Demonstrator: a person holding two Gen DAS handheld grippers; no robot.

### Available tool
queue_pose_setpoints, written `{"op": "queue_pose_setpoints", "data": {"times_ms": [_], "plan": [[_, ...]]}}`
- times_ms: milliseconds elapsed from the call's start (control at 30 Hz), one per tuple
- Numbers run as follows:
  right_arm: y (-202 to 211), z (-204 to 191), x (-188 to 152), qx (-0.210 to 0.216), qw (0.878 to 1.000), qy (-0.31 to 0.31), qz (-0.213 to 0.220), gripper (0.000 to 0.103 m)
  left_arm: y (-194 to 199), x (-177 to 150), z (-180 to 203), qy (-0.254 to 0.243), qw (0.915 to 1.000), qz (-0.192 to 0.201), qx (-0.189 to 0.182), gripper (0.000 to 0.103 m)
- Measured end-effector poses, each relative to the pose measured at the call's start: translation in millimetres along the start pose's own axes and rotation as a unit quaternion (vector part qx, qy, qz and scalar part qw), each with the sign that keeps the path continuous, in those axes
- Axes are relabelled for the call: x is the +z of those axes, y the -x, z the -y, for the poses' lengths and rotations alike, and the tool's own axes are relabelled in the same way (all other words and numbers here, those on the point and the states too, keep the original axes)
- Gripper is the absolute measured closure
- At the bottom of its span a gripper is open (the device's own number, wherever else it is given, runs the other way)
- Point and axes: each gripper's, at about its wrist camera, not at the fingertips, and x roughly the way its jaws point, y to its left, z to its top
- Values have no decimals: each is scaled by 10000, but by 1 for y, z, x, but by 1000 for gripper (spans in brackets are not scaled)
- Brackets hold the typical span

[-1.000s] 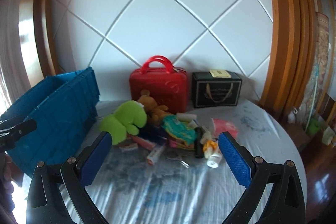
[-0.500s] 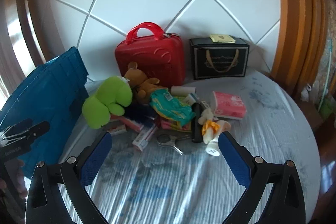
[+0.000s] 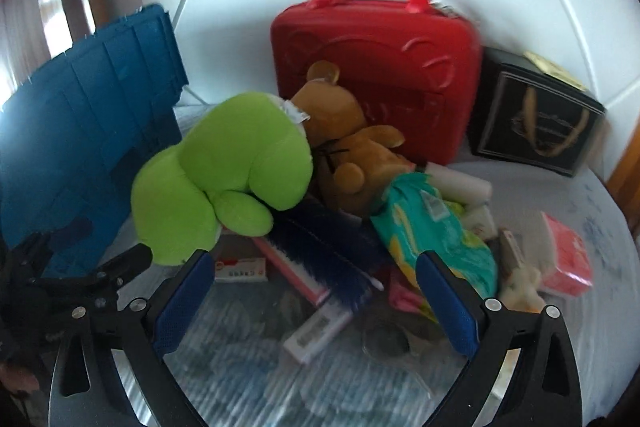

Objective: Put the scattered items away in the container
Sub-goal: 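Grasp the green frog plush with both tools from either side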

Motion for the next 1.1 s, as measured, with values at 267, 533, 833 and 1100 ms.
{"op": "queue_pose_setpoints", "data": {"times_ms": [267, 533, 833, 1100], "plan": [[-66, -2, 23, 296, 9977, 616, -38, 13, -50, 6, 3, 151, 9998, -114, 66, 1], [-94, -11, 45, 781, 9927, 881, 273, 12, -69, 15, 5, -105, 9999, 24, 124, 0], [-106, -22, 37, 776, 9937, 797, 150, 57, -65, 19, 0, -96, 9991, 306, 266, 21], [-59, -25, 31, 808, 9922, 796, 521, 59, -11, 16, 5, -152, 9968, 735, 278, 21]]}}
